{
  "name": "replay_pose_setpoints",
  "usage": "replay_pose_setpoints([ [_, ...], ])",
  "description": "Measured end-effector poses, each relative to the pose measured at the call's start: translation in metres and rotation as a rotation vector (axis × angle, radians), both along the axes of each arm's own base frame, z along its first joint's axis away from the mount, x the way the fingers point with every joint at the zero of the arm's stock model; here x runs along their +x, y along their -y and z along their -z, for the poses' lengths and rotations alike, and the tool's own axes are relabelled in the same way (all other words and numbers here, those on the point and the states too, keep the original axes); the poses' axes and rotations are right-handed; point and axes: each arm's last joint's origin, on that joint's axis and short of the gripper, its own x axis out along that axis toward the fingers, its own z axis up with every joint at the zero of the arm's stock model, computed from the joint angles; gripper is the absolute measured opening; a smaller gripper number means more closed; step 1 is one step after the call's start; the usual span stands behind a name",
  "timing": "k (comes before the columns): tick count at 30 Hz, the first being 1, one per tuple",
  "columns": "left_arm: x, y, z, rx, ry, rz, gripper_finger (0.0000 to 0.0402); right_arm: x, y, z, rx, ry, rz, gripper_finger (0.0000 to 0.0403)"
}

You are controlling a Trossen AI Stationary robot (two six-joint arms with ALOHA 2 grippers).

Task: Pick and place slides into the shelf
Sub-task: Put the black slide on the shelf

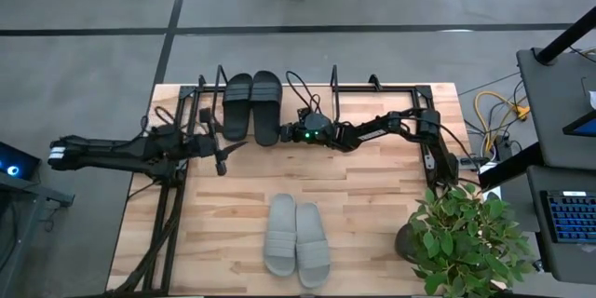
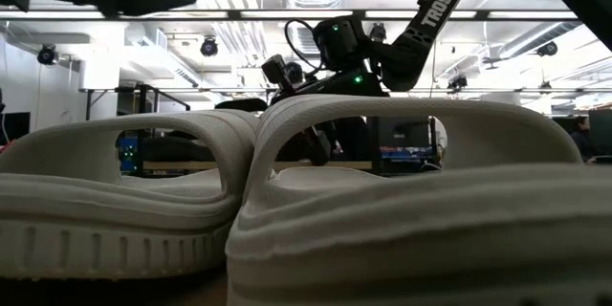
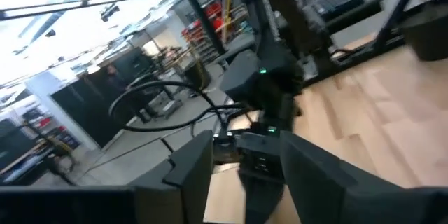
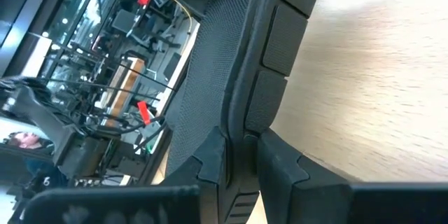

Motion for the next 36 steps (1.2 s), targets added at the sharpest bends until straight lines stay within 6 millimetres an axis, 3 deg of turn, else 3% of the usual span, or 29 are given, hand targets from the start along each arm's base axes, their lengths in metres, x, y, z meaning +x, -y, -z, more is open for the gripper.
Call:
replay_pose_setpoints([
  [6, 0.024, 0.002, 0.006, 0.032, -0.079, 0.011, 0.0135, -0.001, 0.0, -0.002, -0.023, -0.005, -0.012, 0.0045],
  [13, 0.042, 0.014, -0.002, 0.112, -0.128, 0.048, 0.012, -0.002, -0.001, -0.003, -0.037, -0.009, -0.017, 0.0045],
  [19, 0.05, 0.035, -0.002, 0.281, -0.223, -0.218, 0.012, -0.005, -0.002, -0.004, -0.041, -0.01, -0.013, 0.0045],
  [24, 0.063, 0.059, -0.005, 0.398, -0.267, -0.248, 0.012, -0.008, -0.002, -0.009, -0.048, -0.003, -0.005, 0.0045],
  [36, 0.089, 0.079, 0.037, 0.715, -0.576, -0.557, 0.012, -0.017, -0.005, -0.013, -0.049, -0.006, -0.01, 0.0045],
])
